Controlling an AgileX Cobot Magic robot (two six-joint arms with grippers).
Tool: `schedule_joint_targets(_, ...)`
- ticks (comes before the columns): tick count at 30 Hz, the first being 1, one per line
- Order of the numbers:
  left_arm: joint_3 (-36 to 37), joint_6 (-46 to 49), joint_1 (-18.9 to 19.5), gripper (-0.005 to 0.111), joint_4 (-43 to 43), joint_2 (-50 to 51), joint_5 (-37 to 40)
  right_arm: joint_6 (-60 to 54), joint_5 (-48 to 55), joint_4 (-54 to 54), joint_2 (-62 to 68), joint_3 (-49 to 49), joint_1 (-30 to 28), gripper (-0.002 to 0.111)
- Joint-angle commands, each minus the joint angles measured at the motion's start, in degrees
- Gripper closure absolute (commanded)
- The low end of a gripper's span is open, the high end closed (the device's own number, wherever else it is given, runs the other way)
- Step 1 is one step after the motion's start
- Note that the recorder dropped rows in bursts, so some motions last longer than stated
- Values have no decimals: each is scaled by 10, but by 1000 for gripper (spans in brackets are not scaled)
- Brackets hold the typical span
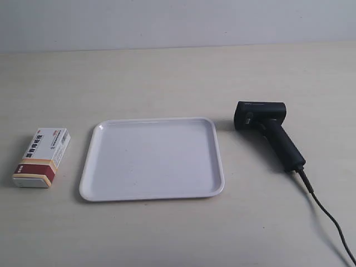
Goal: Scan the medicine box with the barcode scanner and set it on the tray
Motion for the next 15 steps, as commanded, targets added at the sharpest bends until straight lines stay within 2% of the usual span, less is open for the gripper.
schedule_joint_targets(1,0,-4,-1,99,-4,-4,-2,-4,2,1,-4,2,-3,105)
schedule_joint_targets(6,0,-4,-1,99,-4,-4,-3,-12,1,-13,-4,2,-3,105)
schedule_joint_targets(9,0,-10,-1,99,-12,-4,-35,-19,1,-18,-4,2,-3,105)
schedule_joint_targets(13,0,-91,-1,99,-82,-4,-46,-19,1,-18,-4,2,-3,105)
schedule_joint_targets(15,0,-100,-1,99,-89,-4,-64,-19,-1,-18,-4,2,-3,105)
